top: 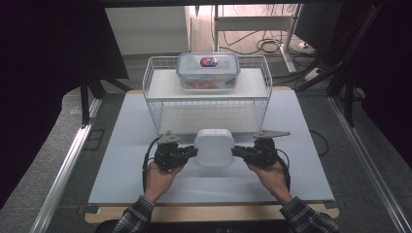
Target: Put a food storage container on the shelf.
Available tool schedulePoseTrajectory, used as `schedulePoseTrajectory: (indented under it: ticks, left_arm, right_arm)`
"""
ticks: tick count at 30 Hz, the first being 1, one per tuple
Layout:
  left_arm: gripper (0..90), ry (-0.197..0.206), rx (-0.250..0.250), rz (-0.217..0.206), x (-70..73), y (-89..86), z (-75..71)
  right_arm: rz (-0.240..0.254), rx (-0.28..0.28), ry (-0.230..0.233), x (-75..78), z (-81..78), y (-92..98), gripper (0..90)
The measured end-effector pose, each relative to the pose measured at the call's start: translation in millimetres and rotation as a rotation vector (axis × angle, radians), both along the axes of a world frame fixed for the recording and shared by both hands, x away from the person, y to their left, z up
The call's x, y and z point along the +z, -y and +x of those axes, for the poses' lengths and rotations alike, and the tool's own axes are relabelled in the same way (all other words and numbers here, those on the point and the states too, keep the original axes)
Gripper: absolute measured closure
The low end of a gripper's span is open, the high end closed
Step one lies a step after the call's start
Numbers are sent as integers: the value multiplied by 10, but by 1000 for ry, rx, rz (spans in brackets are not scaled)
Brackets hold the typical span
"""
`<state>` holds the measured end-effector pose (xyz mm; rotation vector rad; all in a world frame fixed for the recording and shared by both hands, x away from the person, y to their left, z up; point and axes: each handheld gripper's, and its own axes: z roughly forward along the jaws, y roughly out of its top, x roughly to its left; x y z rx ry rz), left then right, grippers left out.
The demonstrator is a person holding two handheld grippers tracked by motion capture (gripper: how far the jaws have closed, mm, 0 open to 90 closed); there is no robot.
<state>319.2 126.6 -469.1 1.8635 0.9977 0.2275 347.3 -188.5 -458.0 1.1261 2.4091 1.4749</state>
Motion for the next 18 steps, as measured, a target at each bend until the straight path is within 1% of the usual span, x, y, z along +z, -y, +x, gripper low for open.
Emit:
schedulePoseTrajectory:
  ticks: [4,8,12,15,18]
  left_arm:
    - [783,25,4,7,97,-25,6]
    - [783,45,12,5,205,-49,25]
    - [782,65,17,3,336,-66,49]
    - [783,78,15,14,449,-81,77]
    - [783,86,14,9,535,-96,102]
  right_arm:
    - [-1,12,28,93,23,-29,792]
    - [-1,15,52,205,52,-54,792]
    - [-3,20,77,341,84,-76,792]
    - [-2,21,92,437,112,-85,792]
    - [12,21,107,519,137,-96,791]
